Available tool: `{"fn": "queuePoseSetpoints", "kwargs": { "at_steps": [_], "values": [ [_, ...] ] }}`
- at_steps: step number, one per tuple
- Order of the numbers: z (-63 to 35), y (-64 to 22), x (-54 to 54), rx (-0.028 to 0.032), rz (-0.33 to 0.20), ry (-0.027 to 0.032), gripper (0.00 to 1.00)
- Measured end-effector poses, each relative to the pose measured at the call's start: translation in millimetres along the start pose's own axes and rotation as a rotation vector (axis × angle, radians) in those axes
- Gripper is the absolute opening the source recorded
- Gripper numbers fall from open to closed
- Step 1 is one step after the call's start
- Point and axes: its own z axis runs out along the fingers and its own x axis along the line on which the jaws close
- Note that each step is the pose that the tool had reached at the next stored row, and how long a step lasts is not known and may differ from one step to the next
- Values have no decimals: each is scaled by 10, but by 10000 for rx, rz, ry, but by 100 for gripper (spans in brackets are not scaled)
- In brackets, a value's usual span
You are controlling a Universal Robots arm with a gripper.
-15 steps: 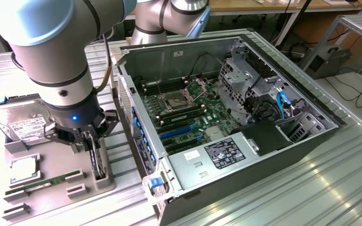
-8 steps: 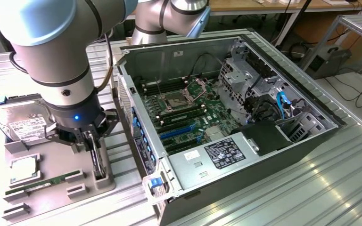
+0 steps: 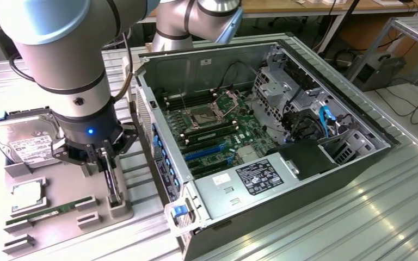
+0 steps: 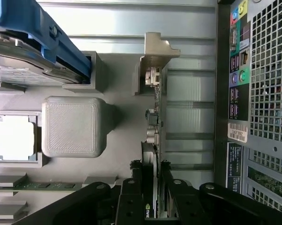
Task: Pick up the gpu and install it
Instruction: 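Pick up the gpu and move the gpu toward the slot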
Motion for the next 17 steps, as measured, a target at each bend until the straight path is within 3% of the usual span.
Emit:
{"fn": "queuePoseSetpoints", "kwargs": {
  "at_steps": [7,12,17],
  "values": [
    [-174,1,-24,-37,-82,4,26],
    [-322,-10,-50,-95,-87,5,26],
    [-558,-29,-85,-174,-89,4,26]
  ]
}}
